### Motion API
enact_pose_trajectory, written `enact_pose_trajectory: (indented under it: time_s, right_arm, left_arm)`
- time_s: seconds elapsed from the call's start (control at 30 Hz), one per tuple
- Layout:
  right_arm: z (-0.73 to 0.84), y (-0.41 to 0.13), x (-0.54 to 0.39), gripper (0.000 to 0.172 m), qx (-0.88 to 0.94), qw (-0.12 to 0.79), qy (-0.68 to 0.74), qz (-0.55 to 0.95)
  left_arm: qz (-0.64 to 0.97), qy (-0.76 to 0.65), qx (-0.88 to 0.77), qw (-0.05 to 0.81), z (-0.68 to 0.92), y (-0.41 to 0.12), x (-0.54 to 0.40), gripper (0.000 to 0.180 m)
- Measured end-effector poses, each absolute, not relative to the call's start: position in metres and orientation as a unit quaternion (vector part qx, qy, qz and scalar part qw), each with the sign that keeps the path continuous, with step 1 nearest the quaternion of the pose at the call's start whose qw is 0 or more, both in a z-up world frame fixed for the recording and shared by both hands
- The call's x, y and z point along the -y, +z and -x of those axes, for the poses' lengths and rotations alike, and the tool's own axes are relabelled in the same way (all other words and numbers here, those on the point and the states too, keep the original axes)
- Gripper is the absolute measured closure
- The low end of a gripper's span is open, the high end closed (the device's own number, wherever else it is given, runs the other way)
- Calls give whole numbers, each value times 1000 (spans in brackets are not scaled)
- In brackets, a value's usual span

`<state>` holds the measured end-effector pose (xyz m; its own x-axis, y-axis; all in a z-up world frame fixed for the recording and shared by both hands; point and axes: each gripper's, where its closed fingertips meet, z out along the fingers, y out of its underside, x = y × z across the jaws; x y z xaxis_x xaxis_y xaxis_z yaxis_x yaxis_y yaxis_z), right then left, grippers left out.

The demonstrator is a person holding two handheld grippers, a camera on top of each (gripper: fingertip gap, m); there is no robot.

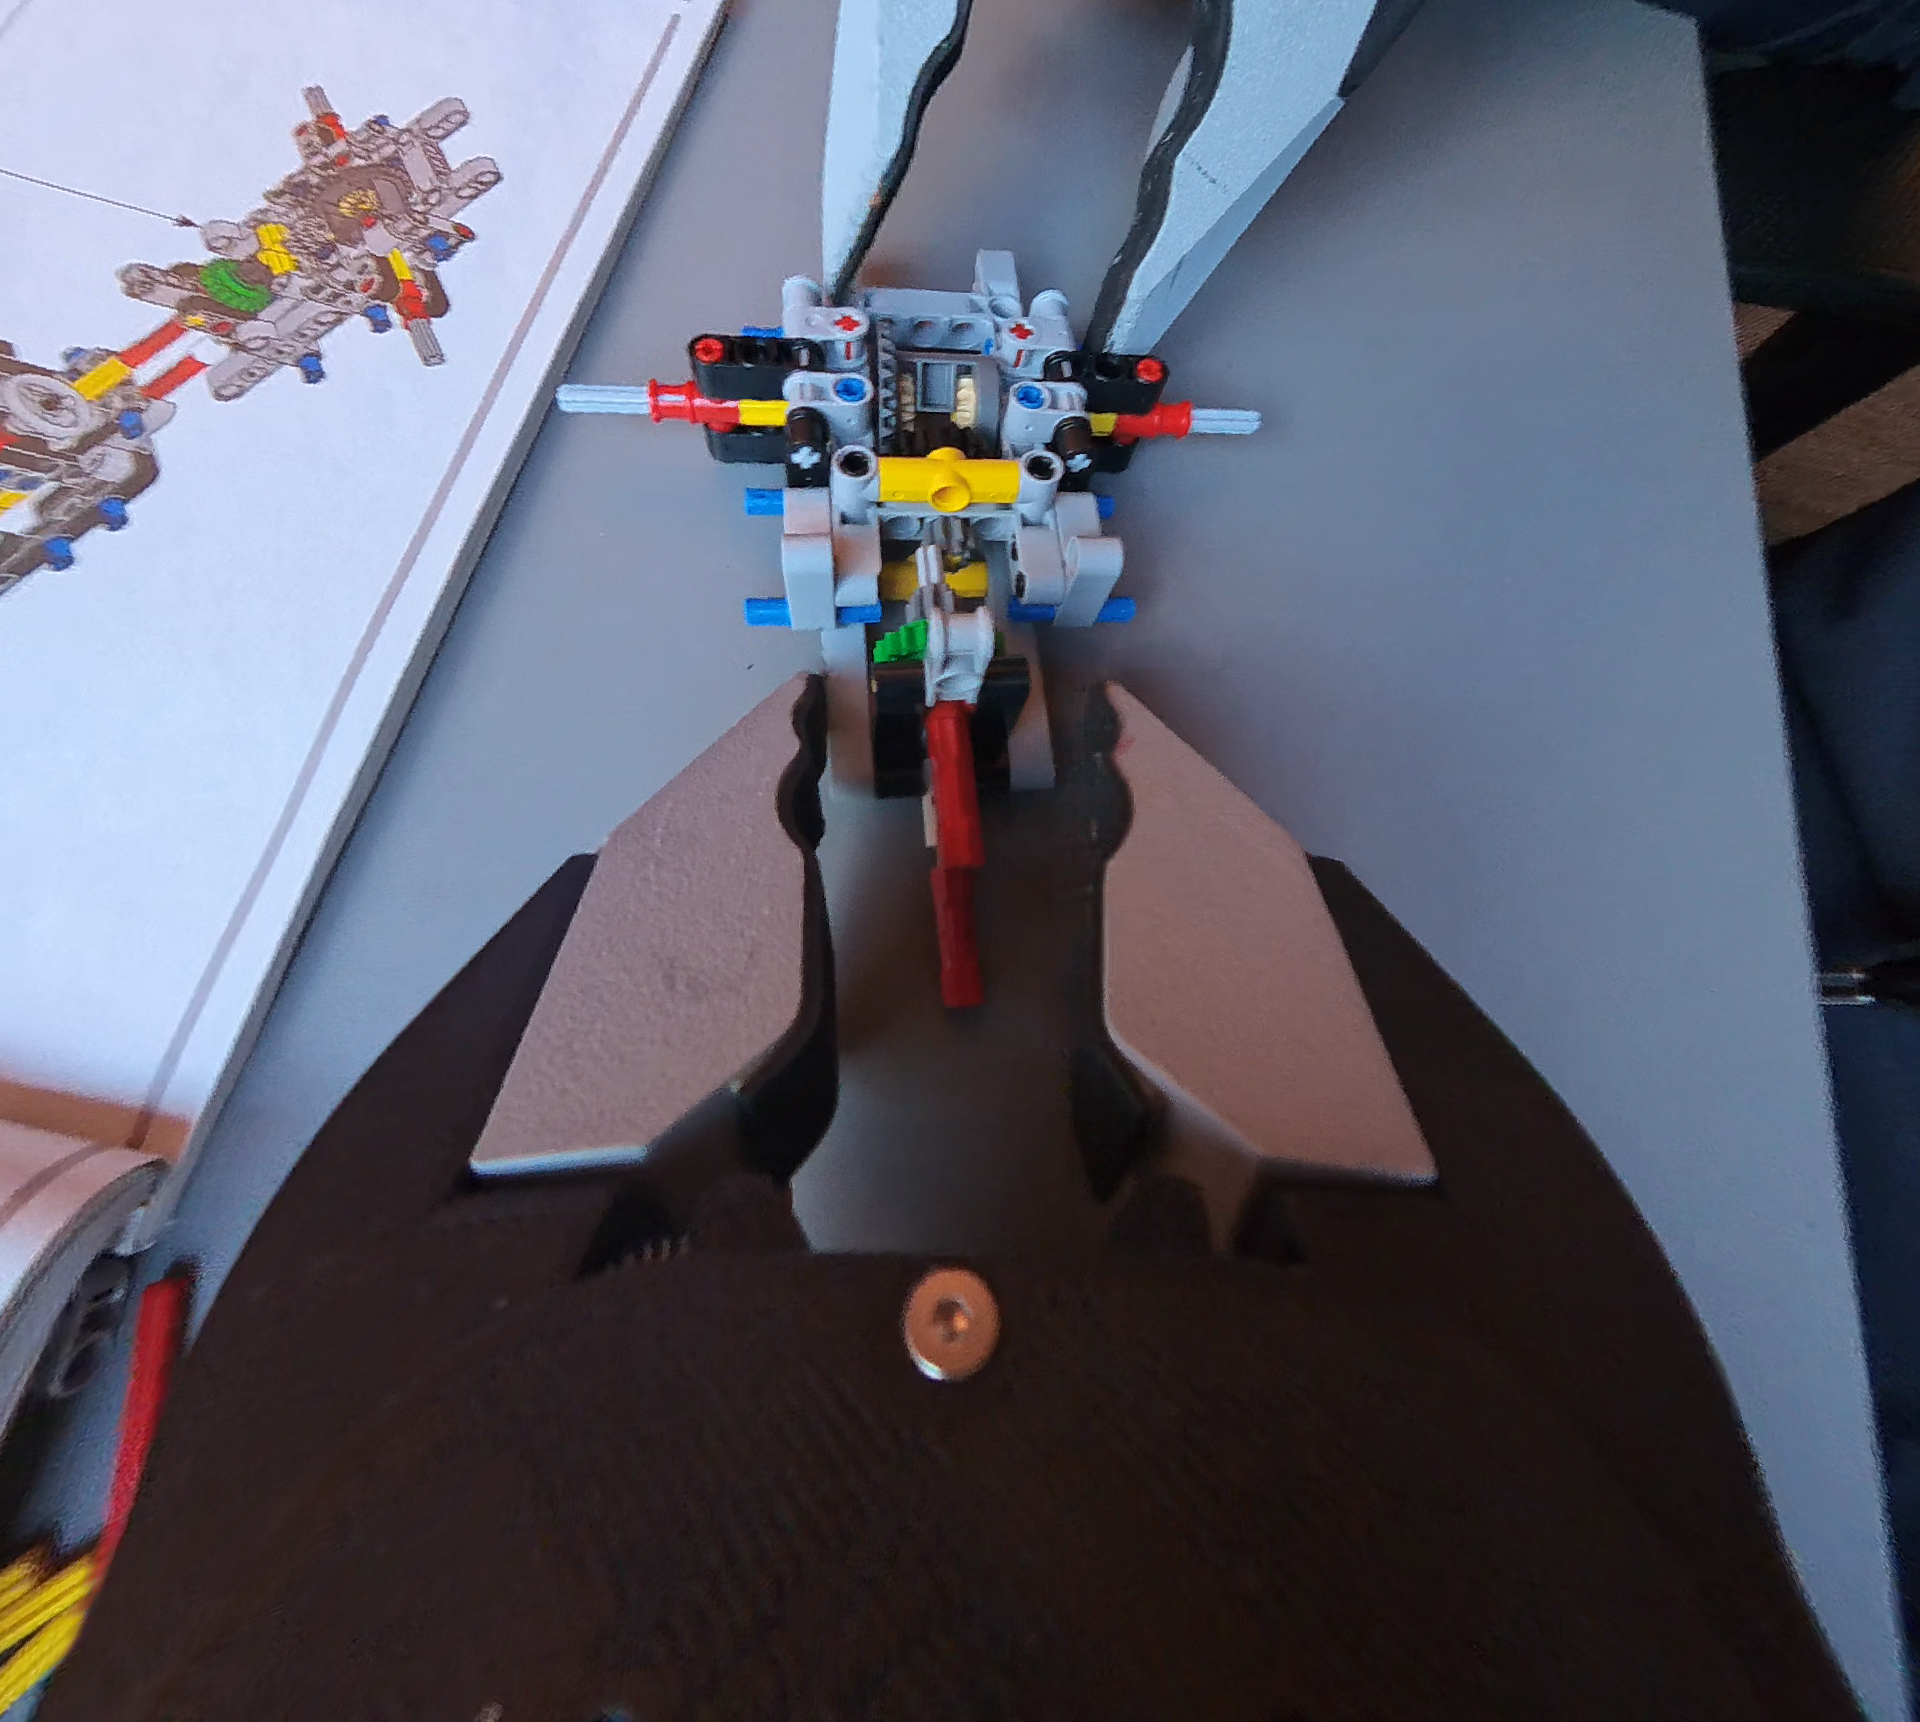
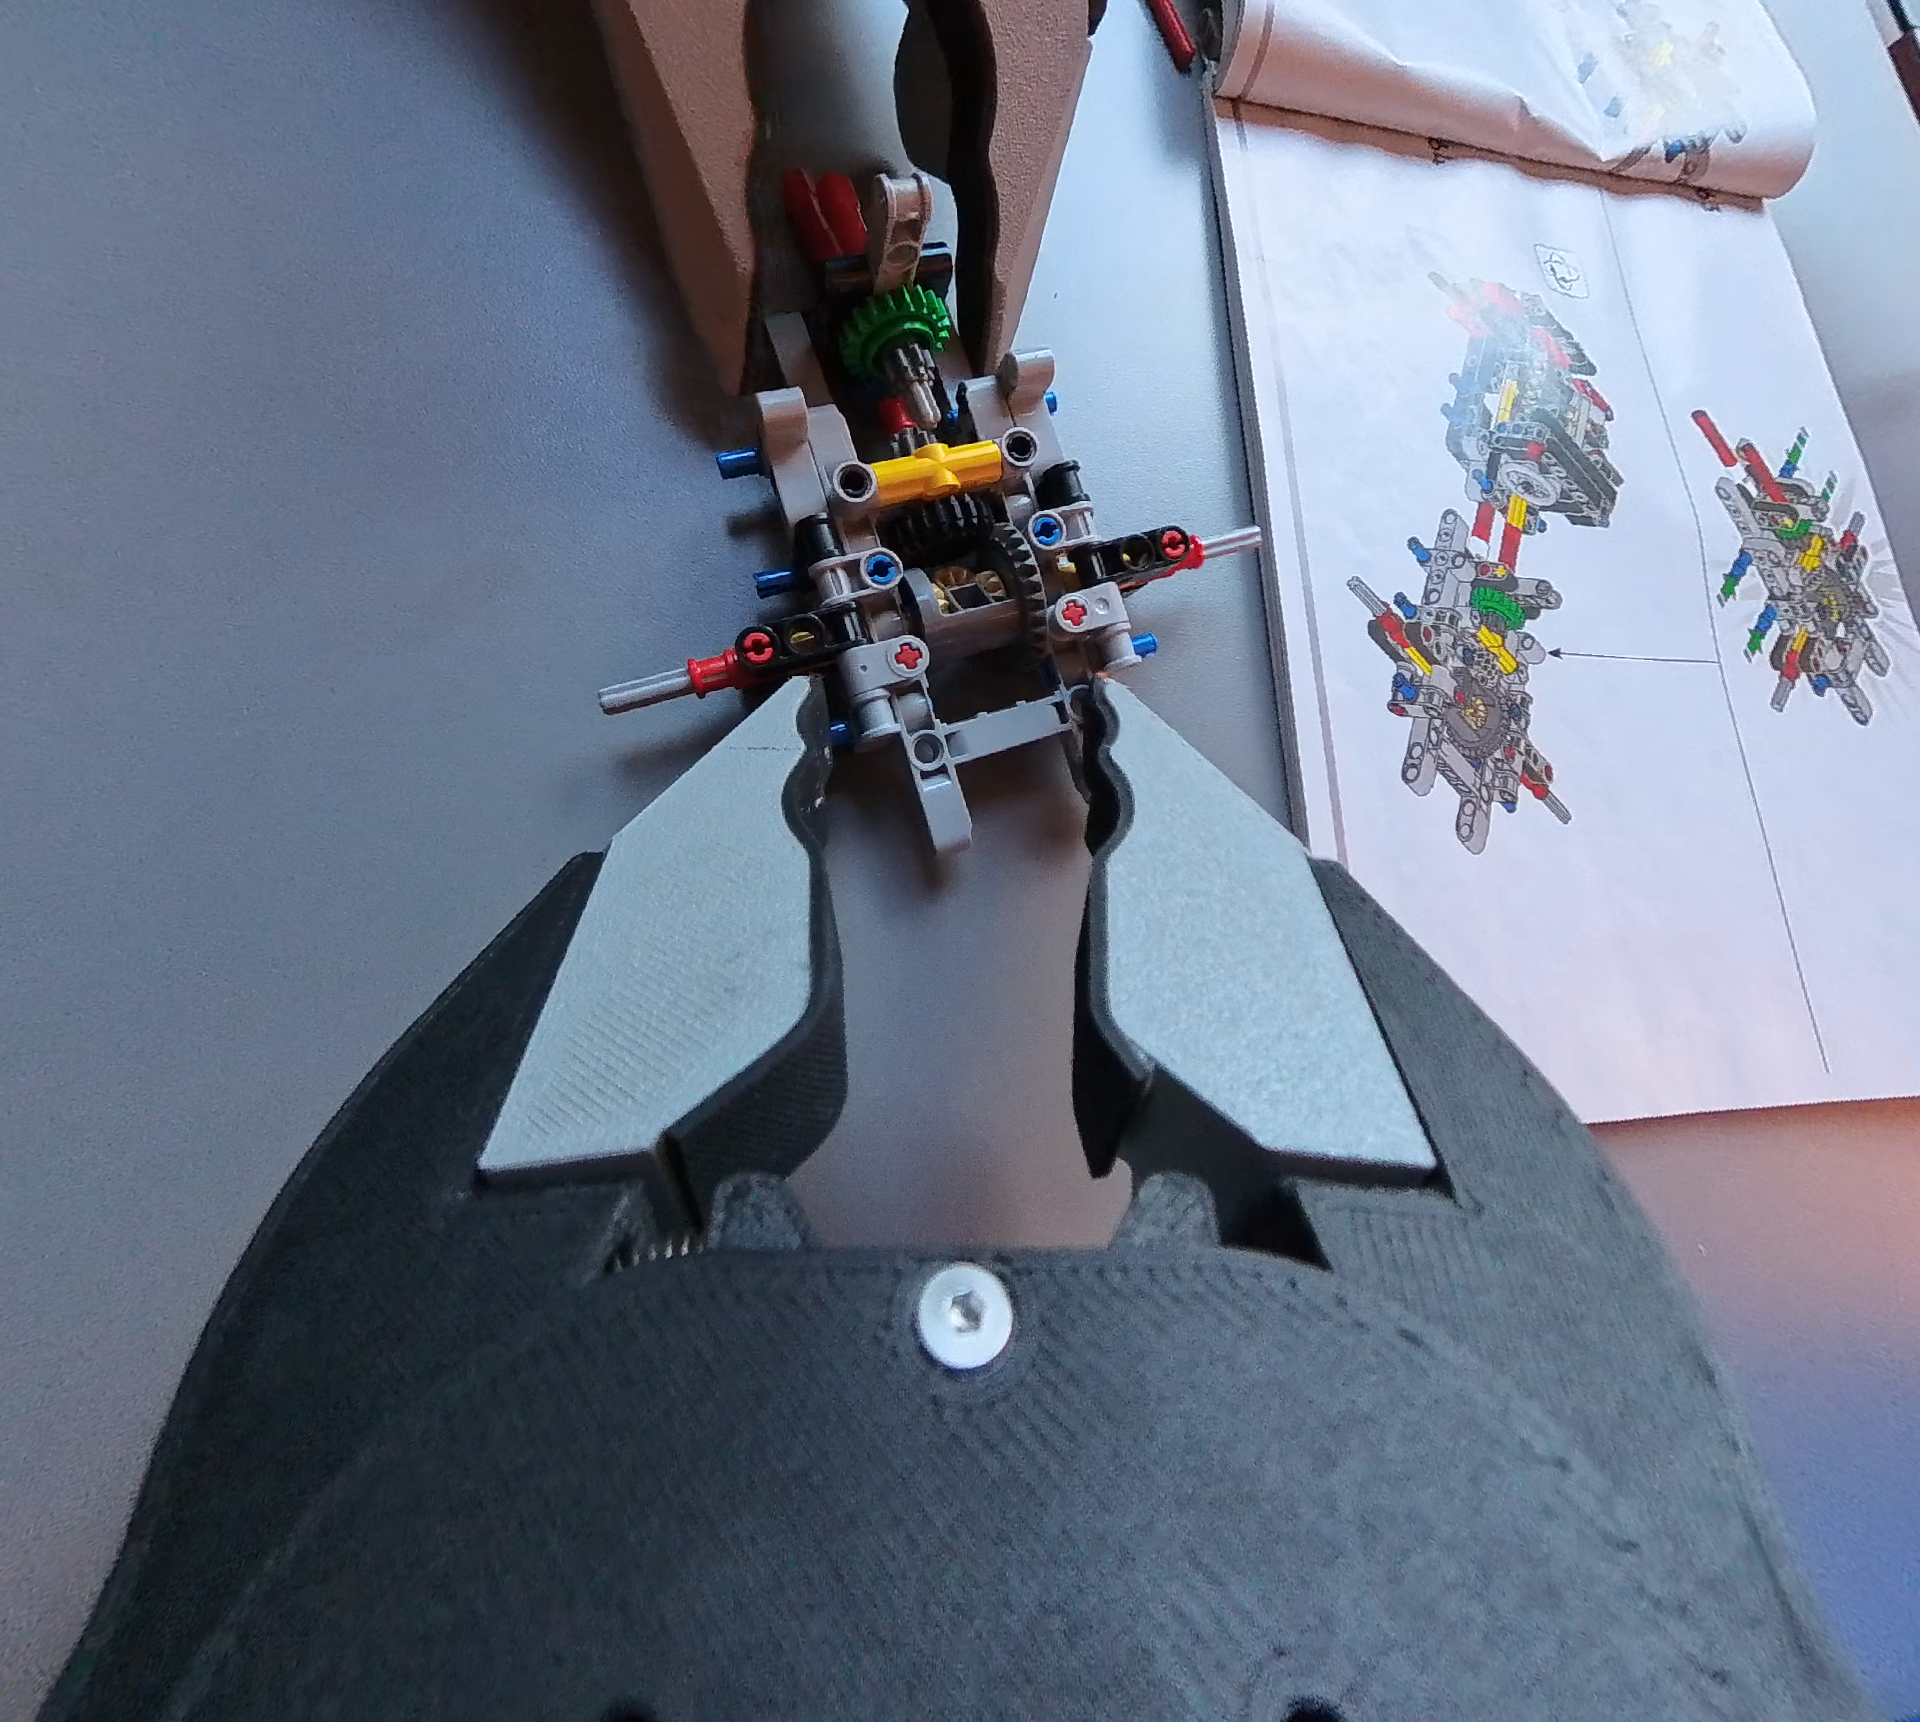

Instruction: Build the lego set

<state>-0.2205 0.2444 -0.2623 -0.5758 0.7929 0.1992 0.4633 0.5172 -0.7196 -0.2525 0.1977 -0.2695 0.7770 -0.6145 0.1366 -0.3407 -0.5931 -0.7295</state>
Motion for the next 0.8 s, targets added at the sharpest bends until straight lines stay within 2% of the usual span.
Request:
enact_pose_trajectory:
  time_s: [0.2, 0.4, 0.5, 0.6, 0.8]
  right_arm:
    - [220, -262, -248, 124, 829, 264, 312, 382]
    - [221, -263, -249, 127, 830, 269, 306, 382]
    - [221, -262, -250, 126, 829, 273, 302, 383]
    - [222, -262, -253, 125, 828, 278, 297, 385]
    - [223, -257, -265, 125, 815, 294, 296, 403]
  left_arm:
    - [862, -298, -239, 332, 242, -261, -187, 123]
    - [848, -386, -224, 286, 236, -254, -171, 124]
    - [837, -409, -241, 272, 235, -246, -161, 130]
    - [833, -400, -247, 291, 246, -236, -160, 138]
    - [857, -287, -239, 356, 276, -247, -186, 146]
